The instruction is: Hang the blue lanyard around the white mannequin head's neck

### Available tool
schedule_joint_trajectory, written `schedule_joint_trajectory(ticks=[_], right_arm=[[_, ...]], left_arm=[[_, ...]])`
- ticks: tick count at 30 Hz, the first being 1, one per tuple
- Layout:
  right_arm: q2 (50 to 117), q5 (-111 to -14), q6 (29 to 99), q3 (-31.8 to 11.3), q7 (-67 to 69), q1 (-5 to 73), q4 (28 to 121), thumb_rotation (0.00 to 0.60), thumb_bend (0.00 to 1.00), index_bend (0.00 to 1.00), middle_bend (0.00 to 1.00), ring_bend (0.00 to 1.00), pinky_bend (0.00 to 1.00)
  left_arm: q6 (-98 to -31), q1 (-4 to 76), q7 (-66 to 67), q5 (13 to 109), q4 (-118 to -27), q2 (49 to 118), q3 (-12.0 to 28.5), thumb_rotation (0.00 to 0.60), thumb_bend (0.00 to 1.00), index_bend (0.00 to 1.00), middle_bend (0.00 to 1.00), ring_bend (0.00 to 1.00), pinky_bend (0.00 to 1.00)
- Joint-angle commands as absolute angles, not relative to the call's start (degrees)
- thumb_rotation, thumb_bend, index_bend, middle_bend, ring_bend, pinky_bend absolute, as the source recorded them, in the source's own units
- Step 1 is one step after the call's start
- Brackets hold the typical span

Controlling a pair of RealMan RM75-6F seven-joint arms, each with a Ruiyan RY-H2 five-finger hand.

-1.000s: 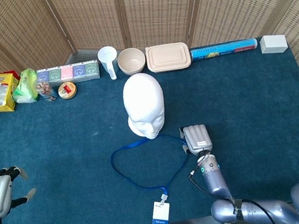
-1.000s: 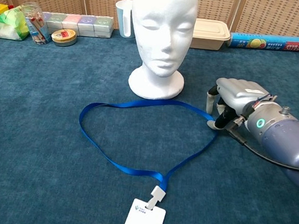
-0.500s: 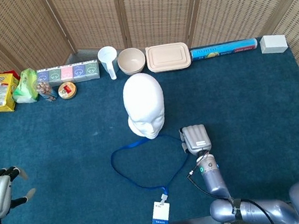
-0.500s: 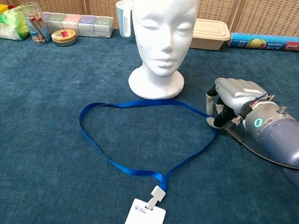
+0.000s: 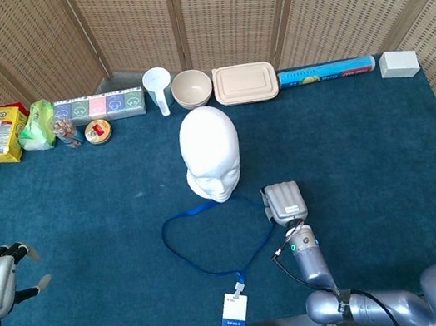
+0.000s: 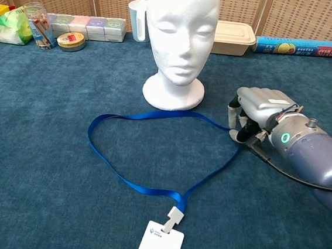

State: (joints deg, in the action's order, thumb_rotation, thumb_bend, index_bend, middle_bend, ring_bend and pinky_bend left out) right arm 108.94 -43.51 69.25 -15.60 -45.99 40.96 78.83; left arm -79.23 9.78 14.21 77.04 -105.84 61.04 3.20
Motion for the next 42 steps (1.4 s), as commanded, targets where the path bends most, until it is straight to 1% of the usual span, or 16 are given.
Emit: schedule_joint_trajectory(ticks=[1,7,12,18,22,26,28,29,31,32,35,42], right_arm=[[108.7,-44.0,69.7,-15.6,-45.6,40.7,79.5,0.596,0.47,0.58,0.8,1.0,1.0],[107.8,-45.3,70.7,-15.7,-44.9,40.4,82.0,0.597,0.48,0.58,0.8,1.0,1.0],[107.0,-46.0,71.1,-15.5,-44.6,40.1,84.4,0.597,0.48,0.59,0.8,1.0,1.0],[106.6,-46.8,71.3,-15.1,-44.1,39.9,86.0,0.597,0.48,0.59,0.8,1.0,1.0],[105.9,-47.6,71.4,-14.7,-43.5,39.6,87.4,0.597,0.47,0.59,0.81,1.0,1.0],[105.6,-47.9,71.5,-14.5,-43.1,39.4,87.9,0.596,0.48,0.59,0.81,1.0,1.0],[105.4,-48.1,71.5,-14.3,-42.9,39.2,88.2,0.597,0.48,0.59,0.81,1.0,1.0],[105.2,-48.3,71.3,-14.0,-42.7,39.1,88.5,0.597,0.48,0.59,0.81,1.0,1.0],[104.9,-48.6,71.1,-13.7,-42.2,38.9,88.7,0.597,0.48,0.59,0.81,1.0,1.0],[104.8,-48.7,71.1,-13.7,-42.1,38.8,88.8,0.597,0.48,0.59,0.81,1.0,1.0],[104.7,-49.0,71.0,-13.5,-41.6,38.7,88.9,0.594,0.48,0.6,0.81,1.0,1.0],[104.2,-49.2,70.9,-13.4,-40.9,38.3,89.3,0.595,0.48,0.6,0.81,1.0,1.0]], left_arm=[[-78.9,10.0,14.6,76.9,-106.0,61.2,3.3,0.571,0.19,0.52,0.46,0.4,0.31],[-77.8,11.3,17.0,76.0,-106.3,62.0,4.0,0.568,0.19,0.52,0.48,0.41,0.34],[-74.6,14.2,21.1,73.5,-107.1,63.1,5.3,0.56,0.19,0.52,0.52,0.47,0.41],[-71.2,18.2,27.9,70.3,-106.7,65.4,6.9,0.556,0.19,0.52,0.59,0.57,0.53],[-68.5,22.9,34.3,67.0,-103.9,70.2,8.8,0.553,0.19,0.52,0.66,0.63,0.64],[-67.4,25.1,37.3,65.0,-102.5,72.9,9.6,0.535,0.18,0.52,0.77,0.73,0.77],[-66.8,26.4,38.5,63.8,-101.7,74.3,10.0,0.524,0.18,0.52,0.86,0.83,0.85],[-64.6,28.4,39.4,62.4,-100.7,76.2,10.6,0.518,0.18,0.52,0.9,0.89,0.89],[-63.5,30.3,41.0,60.0,-99.3,78.4,11.3,0.507,0.18,0.52,0.95,0.97,0.94],[-63.6,30.7,41.4,59.6,-99.0,79.0,11.5,0.505,0.18,0.52,0.98,1.0,0.97],[-63.8,32.3,42.2,57.5,-97.8,82.0,12.0,0.501,0.18,0.52,1.0,1.0,1.0],[-64.1,35.6,44.9,49.4,-96.6,87.2,13.1,0.505,0.19,0.52,1.0,1.0,1.0]])
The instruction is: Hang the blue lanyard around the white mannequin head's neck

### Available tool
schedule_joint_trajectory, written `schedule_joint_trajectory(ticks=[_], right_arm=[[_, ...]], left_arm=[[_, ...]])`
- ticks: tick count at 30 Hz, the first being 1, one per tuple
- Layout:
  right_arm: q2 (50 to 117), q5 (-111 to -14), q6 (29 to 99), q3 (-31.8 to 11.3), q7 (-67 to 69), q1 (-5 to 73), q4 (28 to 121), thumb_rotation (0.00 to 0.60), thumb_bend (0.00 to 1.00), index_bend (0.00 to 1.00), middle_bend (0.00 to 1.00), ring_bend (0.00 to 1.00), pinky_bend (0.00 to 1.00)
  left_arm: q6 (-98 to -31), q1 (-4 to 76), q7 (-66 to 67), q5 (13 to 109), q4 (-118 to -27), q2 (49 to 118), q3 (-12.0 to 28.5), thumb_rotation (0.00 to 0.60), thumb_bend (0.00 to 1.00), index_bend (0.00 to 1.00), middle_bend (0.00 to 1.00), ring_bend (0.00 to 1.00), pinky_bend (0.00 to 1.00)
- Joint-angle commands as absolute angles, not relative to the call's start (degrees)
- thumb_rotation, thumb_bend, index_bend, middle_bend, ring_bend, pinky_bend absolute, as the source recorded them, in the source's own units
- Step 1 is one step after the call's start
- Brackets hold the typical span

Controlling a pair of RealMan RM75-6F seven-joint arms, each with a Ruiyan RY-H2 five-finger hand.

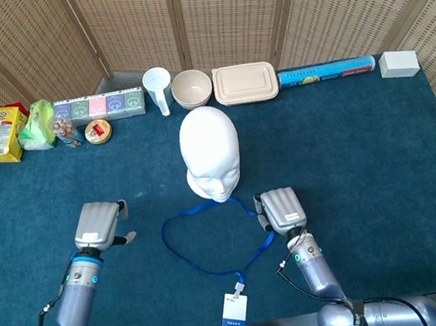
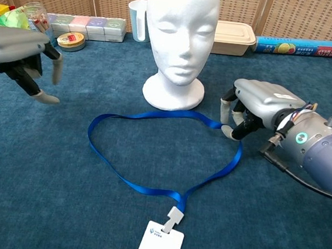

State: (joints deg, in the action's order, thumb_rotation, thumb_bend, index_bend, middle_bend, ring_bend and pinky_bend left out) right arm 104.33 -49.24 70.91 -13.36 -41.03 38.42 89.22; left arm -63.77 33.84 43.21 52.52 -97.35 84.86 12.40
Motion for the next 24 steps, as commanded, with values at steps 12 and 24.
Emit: schedule_joint_trajectory(ticks=[12,24], right_arm=[[103.7,-48.9,70.3,-13.1,-39.8,37.8,89.5,0.596,0.48,0.6,0.81,1.0,1.0],[103.0,-48.3,69.9,-13.0,-38.8,37.2,89.3,0.594,0.48,0.6,0.81,1.0,1.0]], left_arm=[[-65.4,40.5,47.8,41.4,-92.7,94.1,14.0,0.536,0.26,0.53,1.0,1.0,1.0],[-65.5,44.1,48.0,36.8,-89.2,98.5,14.7,0.54,0.26,0.53,1.0,1.0,1.0]])
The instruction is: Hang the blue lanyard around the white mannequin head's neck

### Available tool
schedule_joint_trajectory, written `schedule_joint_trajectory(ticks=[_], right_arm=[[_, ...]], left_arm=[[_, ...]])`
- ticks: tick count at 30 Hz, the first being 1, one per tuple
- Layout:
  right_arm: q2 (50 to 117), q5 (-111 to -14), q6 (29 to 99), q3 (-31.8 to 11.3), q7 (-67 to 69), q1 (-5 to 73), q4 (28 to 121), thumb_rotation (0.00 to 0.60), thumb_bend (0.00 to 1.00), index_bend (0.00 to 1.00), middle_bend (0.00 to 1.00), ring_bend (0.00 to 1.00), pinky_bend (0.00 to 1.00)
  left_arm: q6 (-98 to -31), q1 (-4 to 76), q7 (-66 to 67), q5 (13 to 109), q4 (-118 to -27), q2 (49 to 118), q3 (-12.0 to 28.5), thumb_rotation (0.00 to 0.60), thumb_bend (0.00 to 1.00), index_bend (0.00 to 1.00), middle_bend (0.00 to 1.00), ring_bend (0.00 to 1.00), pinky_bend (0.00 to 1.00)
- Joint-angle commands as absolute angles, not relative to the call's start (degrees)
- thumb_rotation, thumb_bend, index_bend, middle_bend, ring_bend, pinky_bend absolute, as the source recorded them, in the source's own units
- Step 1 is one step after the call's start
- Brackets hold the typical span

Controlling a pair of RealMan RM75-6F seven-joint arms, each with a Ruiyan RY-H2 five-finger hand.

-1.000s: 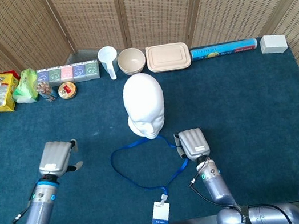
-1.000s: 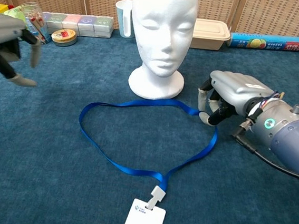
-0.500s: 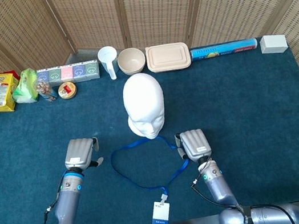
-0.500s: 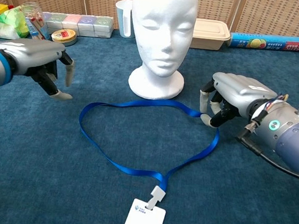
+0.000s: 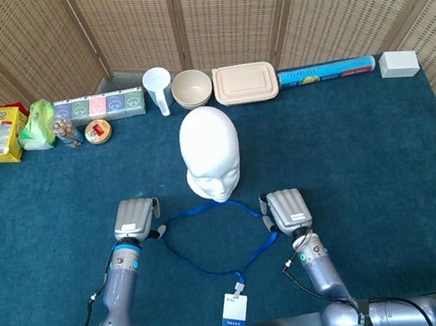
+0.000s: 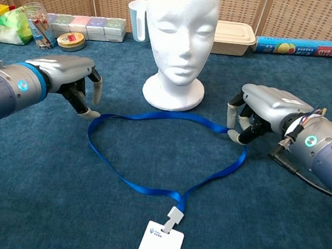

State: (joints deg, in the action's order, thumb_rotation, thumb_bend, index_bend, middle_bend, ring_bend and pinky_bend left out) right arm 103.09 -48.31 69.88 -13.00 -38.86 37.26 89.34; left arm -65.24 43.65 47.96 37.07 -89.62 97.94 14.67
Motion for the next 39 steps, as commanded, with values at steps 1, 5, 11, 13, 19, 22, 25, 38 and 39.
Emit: schedule_joint_trajectory(ticks=[1,5,11,13,19,22,25,38,39], right_arm=[[103.0,-48.3,69.8,-12.9,-38.8,37.2,89.4,0.595,0.48,0.6,0.81,1.0,1.0],[102.9,-48.3,69.9,-12.8,-38.5,37.0,89.6,0.596,0.48,0.6,0.81,1.0,1.0],[102.8,-48.2,69.9,-12.7,-38.4,36.9,89.6,0.594,0.48,0.6,0.81,1.0,1.0],[102.7,-48.2,69.8,-12.7,-38.3,36.8,89.6,0.592,0.48,0.6,0.81,1.0,1.0],[102.4,-47.9,69.7,-12.8,-38.2,36.7,89.7,0.598,0.48,0.6,0.81,1.0,1.0],[102.4,-47.7,69.7,-12.8,-38.2,36.6,89.7,0.596,0.48,0.6,0.81,1.0,1.0],[102.4,-47.5,69.6,-12.7,-38.1,36.6,89.7,0.597,0.48,0.6,0.81,1.0,1.0],[102.7,-46.9,69.2,-12.8,-37.9,36.7,89.3,0.592,0.48,0.6,0.81,1.0,1.0],[102.7,-46.8,69.2,-12.8,-37.9,36.7,89.3,0.593,0.48,0.6,0.81,1.0,1.0]], left_arm=[[-65.6,44.3,47.9,36.7,-88.9,98.8,14.7,0.539,0.26,0.53,1.0,1.0,1.0],[-66.0,45.2,48.0,35.9,-87.6,100.2,14.9,0.537,0.26,0.53,1.0,1.0,1.0],[-66.1,46.1,48.5,35.0,-86.3,101.2,14.8,0.535,0.26,0.53,1.0,1.0,1.0],[-66.2,46.4,48.6,34.8,-85.7,101.6,14.7,0.537,0.26,0.53,1.0,1.0,1.0],[-65.9,47.2,48.7,33.9,-83.5,103.1,14.4,0.538,0.26,0.53,1.0,1.0,1.0],[-65.6,47.4,48.6,33.5,-82.9,103.4,14.4,0.544,0.26,0.54,1.0,1.0,1.0],[-65.6,47.5,48.6,33.4,-82.3,103.6,14.3,0.547,0.28,0.56,1.0,1.0,1.0],[-65.3,47.9,48.6,32.5,-80.7,104.0,14.0,0.55,0.33,0.61,1.0,1.0,1.0],[-65.1,47.9,48.6,32.4,-80.6,104.0,14.0,0.55,0.33,0.61,1.0,1.0,1.0]])
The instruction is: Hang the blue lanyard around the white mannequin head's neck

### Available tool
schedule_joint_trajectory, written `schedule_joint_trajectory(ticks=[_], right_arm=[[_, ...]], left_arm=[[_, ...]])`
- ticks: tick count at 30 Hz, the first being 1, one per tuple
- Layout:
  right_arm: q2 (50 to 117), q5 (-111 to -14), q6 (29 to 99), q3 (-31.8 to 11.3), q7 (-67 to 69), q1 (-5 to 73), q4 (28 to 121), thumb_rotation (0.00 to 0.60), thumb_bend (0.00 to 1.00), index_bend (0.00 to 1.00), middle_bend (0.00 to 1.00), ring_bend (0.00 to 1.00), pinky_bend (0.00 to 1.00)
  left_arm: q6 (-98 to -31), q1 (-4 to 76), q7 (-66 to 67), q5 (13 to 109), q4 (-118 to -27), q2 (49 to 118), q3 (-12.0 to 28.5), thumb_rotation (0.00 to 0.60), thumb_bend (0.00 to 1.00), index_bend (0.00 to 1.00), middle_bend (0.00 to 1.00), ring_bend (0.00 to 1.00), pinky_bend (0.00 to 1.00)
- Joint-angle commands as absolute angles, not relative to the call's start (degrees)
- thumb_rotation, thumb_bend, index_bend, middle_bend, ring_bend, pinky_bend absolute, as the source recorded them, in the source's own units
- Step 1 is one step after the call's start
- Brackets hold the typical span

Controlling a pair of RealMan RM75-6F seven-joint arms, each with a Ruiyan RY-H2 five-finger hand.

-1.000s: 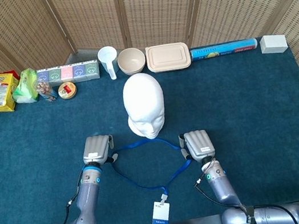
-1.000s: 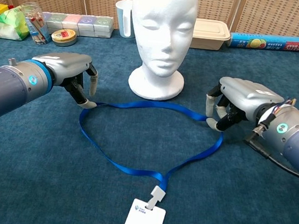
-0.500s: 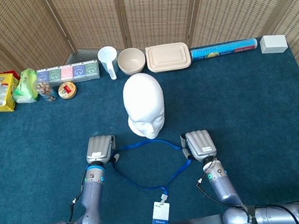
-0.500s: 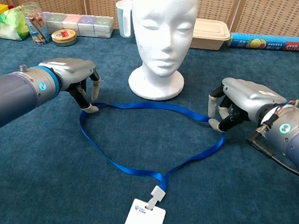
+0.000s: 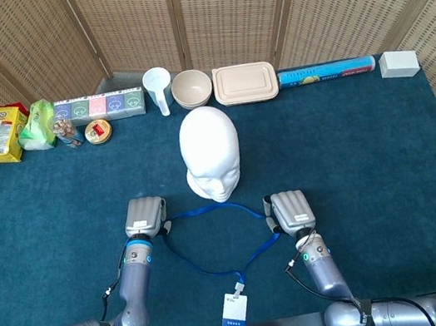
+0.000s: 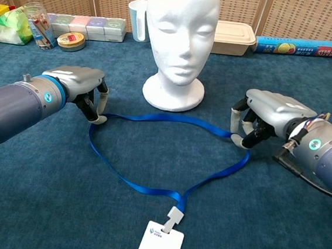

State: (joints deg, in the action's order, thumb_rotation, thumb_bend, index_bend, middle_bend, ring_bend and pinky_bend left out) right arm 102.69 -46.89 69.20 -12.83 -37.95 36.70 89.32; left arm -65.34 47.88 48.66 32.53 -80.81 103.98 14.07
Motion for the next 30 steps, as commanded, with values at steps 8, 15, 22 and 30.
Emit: schedule_joint_trajectory(ticks=[8,15,22,30], right_arm=[[102.8,-46.2,68.7,-12.8,-37.8,36.7,89.2,0.596,0.48,0.6,0.81,1.0,1.0],[102.8,-46.0,68.6,-12.9,-37.5,36.7,89.1,0.597,0.48,0.6,0.81,1.0,1.0],[102.7,-46.0,68.7,-13.0,-37.2,36.7,89.3,0.597,0.48,0.6,0.81,1.0,1.0],[102.7,-46.2,69.1,-13.0,-37.1,36.6,89.8,0.596,0.48,0.6,0.81,1.0,1.0]], left_arm=[[-64.3,48.1,48.1,32.1,-79.1,104.6,13.8,0.545,0.33,0.61,1.0,1.0,1.0],[-64.2,48.0,47.7,32.4,-78.7,104.7,13.7,0.548,0.36,0.64,1.0,1.0,1.0],[-64.4,47.9,47.3,32.7,-78.6,104.6,13.7,0.548,0.39,0.67,1.0,1.0,1.0],[-64.6,47.6,46.7,33.3,-78.6,104.3,13.6,0.548,0.4,0.69,1.0,1.0,1.0]])
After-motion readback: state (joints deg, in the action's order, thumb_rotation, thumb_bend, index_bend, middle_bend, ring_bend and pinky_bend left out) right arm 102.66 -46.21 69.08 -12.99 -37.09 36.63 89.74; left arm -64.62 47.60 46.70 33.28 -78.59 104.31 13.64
